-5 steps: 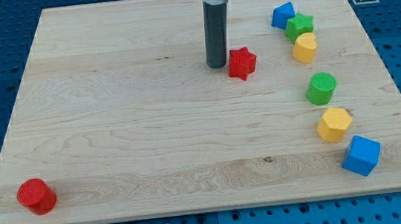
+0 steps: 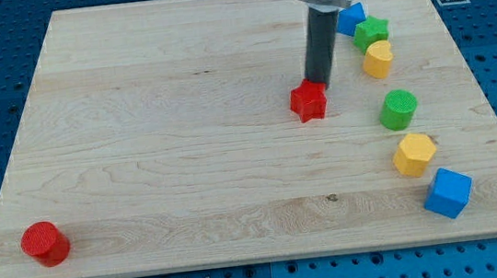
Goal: Push the red star to the top right of the red circle
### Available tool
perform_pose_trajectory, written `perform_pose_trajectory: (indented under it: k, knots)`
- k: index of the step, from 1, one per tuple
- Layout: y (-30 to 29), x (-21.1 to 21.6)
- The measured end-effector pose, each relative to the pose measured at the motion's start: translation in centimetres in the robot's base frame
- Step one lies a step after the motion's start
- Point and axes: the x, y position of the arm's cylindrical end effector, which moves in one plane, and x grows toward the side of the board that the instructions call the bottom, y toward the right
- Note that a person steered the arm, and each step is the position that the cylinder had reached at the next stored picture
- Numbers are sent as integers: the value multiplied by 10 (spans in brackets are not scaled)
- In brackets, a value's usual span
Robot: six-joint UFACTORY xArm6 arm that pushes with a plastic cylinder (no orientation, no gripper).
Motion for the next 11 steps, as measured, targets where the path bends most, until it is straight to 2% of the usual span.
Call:
perform_pose_trajectory:
  k: [1,3,4,11]
  knots:
    - [28,14]
    - [6,12]
    - [-25,12]
    - [-239,103]
